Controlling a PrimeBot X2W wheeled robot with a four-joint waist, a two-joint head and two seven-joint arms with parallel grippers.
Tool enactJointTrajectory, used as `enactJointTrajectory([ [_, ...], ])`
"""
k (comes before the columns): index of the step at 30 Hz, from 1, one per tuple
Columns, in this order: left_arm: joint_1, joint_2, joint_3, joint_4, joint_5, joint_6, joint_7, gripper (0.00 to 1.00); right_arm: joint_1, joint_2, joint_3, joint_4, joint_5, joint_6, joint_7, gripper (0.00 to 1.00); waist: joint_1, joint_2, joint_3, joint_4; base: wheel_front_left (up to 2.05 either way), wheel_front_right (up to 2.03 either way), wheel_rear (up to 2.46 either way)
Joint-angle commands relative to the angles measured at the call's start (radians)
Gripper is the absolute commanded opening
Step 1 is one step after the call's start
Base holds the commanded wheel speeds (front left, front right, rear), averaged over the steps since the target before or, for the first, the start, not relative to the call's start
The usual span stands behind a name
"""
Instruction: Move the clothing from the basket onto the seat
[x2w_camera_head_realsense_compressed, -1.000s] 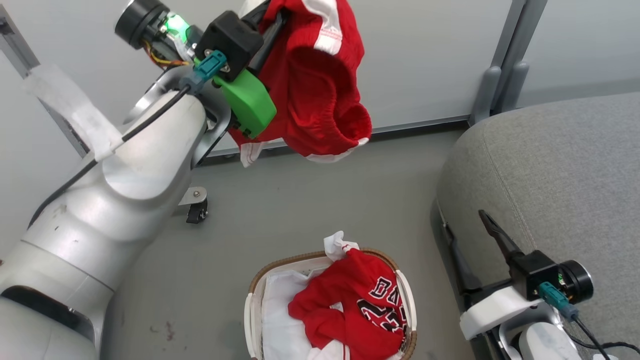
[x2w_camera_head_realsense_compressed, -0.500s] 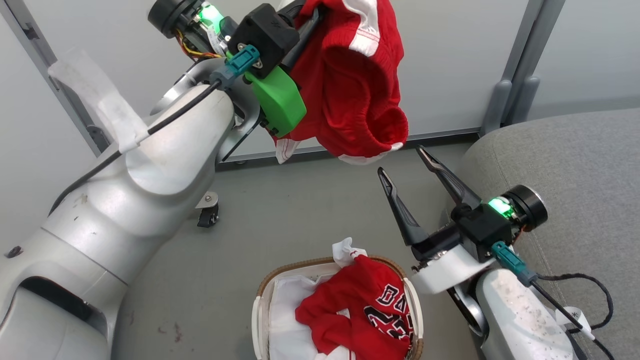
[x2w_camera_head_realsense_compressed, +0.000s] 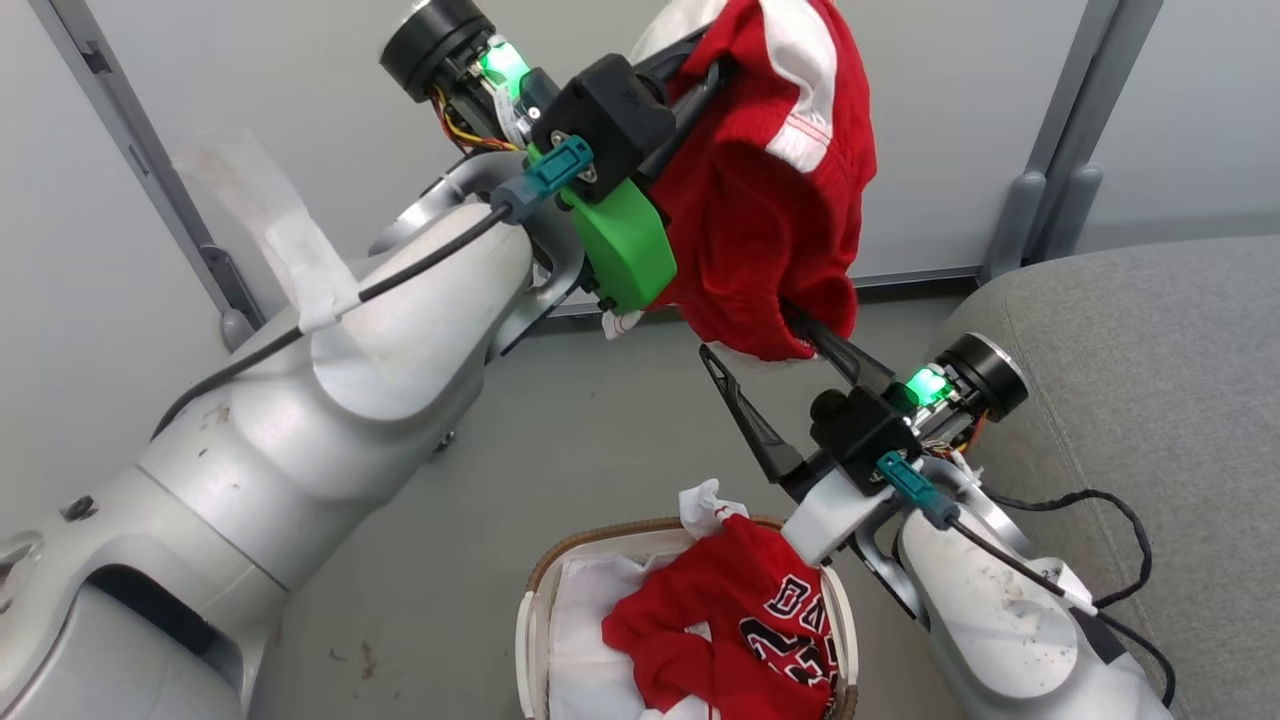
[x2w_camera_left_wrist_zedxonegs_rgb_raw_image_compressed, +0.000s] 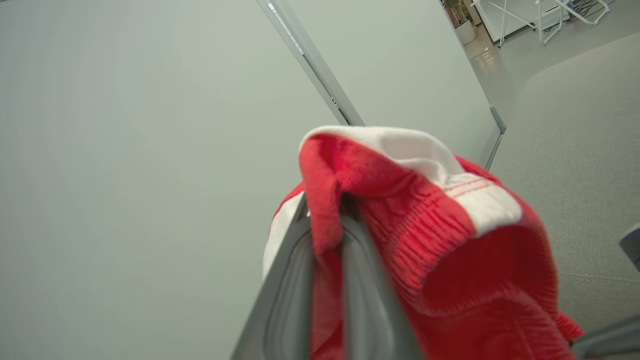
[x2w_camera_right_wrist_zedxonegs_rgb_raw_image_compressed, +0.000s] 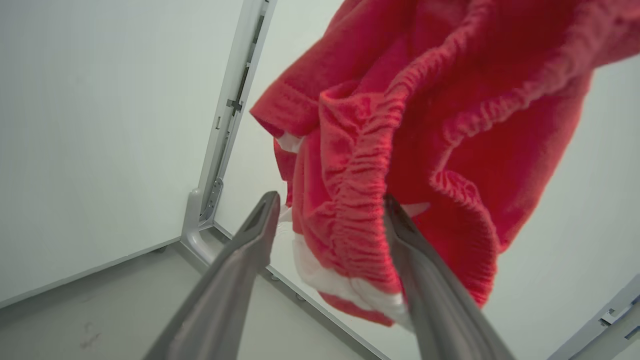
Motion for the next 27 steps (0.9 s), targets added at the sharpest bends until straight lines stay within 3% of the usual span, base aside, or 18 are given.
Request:
enactJointTrajectory([
  [1,0.02,-0.005,-0.004,-0.006,-0.013,-0.002,0.001,0.0,-0.017,-0.004,0.004,0.031,-0.013,-0.001,-0.002,1.0,0.0001,0.0,-0.004,0.005,0.0,0.0,0.0],
  [2,0.026,-0.006,-0.007,-0.014,-0.022,-0.002,0.003,0.0,-0.029,-0.004,0.008,0.068,-0.018,-0.001,-0.001,1.0,0.0001,0.0,-0.006,0.007,0.0,0.0,0.0],
  [3,0.029,-0.006,-0.008,-0.02,-0.027,-0.002,0.003,0.0,-0.04,-0.004,0.014,0.093,-0.021,-0.001,-0.001,0.94,0.0001,0.0,-0.007,0.009,0.0,0.0,0.0],
  [4,0.031,-0.006,-0.01,-0.027,-0.033,-0.002,0.004,0.0,-0.056,-0.004,0.022,0.125,-0.027,-0.001,-0.001,0.59,0.0001,0.0,-0.009,0.012,0.0,0.0,0.0],
  [7,0.043,-0.003,-0.015,-0.038,-0.043,-0.002,0.007,0.0,-0.09,-0.004,0.036,0.187,-0.027,-0.001,-0.001,0.1,0.0001,0.0,-0.013,0.019,0.0,0.0,0.0],
  [8,0.049,-0.002,-0.016,-0.041,-0.046,-0.002,0.009,0.0,-0.099,-0.004,0.041,0.203,-0.022,-0.001,-0.001,0.0,0.0001,0.0,-0.014,0.022,0.0,0.0,0.0],
  [16,0.092,0.015,-0.008,-0.025,-0.082,0.008,0.01,0.0,-0.131,-0.004,0.066,0.242,0.009,-0.001,-0.001,0.0,0.0001,0.0,-0.019,0.031,0.0,0.0,0.0],
  [23,0.151,0.015,0.01,-0.006,-0.135,0.01,0.0,0.03,-0.104,-0.004,0.053,0.195,0.037,-0.001,-0.001,0.0,0.0001,0.0,-0.018,0.027,0.0,0.0,0.0],
  [25,0.178,0.011,0.013,0.004,-0.148,0.01,-0.003,0.25,-0.097,-0.004,0.047,0.175,0.047,-0.001,-0.001,0.0,0.0001,0.0,-0.017,0.025,0.0,0.0,0.0],
  [26,0.189,0.009,0.014,0.007,-0.153,0.01,-0.005,0.45,-0.095,-0.004,0.044,0.168,0.049,-0.001,-0.001,0.0,0.0001,0.0,-0.017,0.023,0.0,0.0,0.0],
  [27,0.205,0.006,0.018,0.011,-0.163,0.01,-0.01,0.8,-0.09,-0.004,0.041,0.157,0.057,-0.001,-0.001,0.0,0.0001,0.0,-0.016,0.022,0.0,0.0,0.0],
])
